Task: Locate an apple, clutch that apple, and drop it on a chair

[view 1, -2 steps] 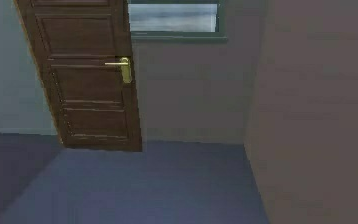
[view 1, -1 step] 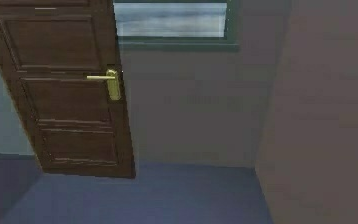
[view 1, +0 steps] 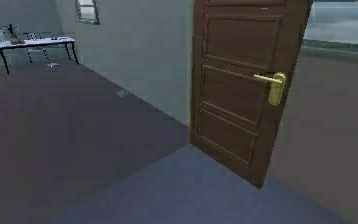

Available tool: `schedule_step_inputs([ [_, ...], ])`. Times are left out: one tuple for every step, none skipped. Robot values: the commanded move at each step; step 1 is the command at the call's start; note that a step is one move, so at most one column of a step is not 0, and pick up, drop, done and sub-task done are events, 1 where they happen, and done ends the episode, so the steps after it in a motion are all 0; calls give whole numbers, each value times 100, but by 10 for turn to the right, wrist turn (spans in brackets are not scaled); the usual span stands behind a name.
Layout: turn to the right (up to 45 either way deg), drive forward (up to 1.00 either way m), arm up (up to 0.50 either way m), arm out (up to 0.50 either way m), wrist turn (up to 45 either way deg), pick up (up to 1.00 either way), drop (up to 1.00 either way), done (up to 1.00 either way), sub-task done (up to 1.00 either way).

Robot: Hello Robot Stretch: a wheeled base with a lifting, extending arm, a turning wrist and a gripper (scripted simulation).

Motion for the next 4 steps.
schedule_step_inputs([
  [-90,0,0,0,0,0,0,0,0],
  [0,30,0,0,0,0,0,0,0],
  [-300,0,0,0,0,0,0,0,0],
  [0,100,0,0,0,0,0,0,0],
])
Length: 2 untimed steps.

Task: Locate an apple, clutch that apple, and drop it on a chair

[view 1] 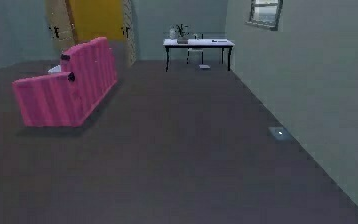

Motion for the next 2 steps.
schedule_step_inputs([
  [0,35,0,0,0,0,0,0,0],
  [-90,0,0,0,0,0,0,0,0],
])
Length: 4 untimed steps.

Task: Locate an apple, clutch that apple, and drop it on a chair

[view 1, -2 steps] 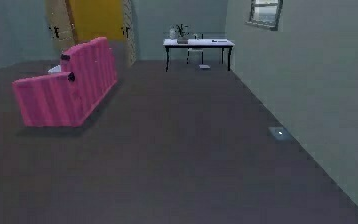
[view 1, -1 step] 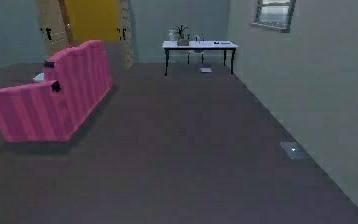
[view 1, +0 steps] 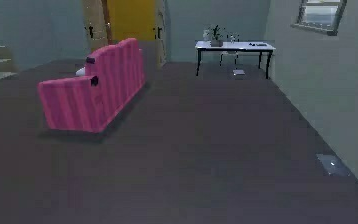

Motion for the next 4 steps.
schedule_step_inputs([
  [0,100,0,0,0,0,0,0,0],
  [0,100,0,0,0,0,0,0,0],
  [-30,0,0,0,0,0,0,0,0],
  [0,100,0,0,0,0,0,0,0],
])
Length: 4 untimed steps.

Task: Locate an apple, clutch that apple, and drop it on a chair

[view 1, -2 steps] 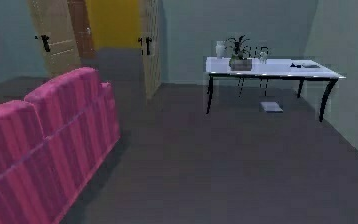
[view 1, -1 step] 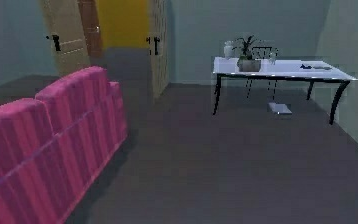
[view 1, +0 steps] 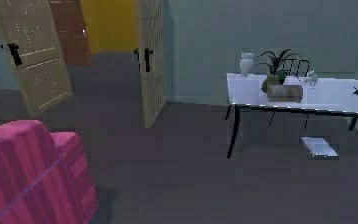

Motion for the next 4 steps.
schedule_step_inputs([
  [0,100,0,0,0,0,0,0,0],
  [0,40,0,0,0,0,0,0,0],
  [-360,0,0,0,0,0,0,0,0],
  [0,5,0,0,0,0,0,0,0],
])
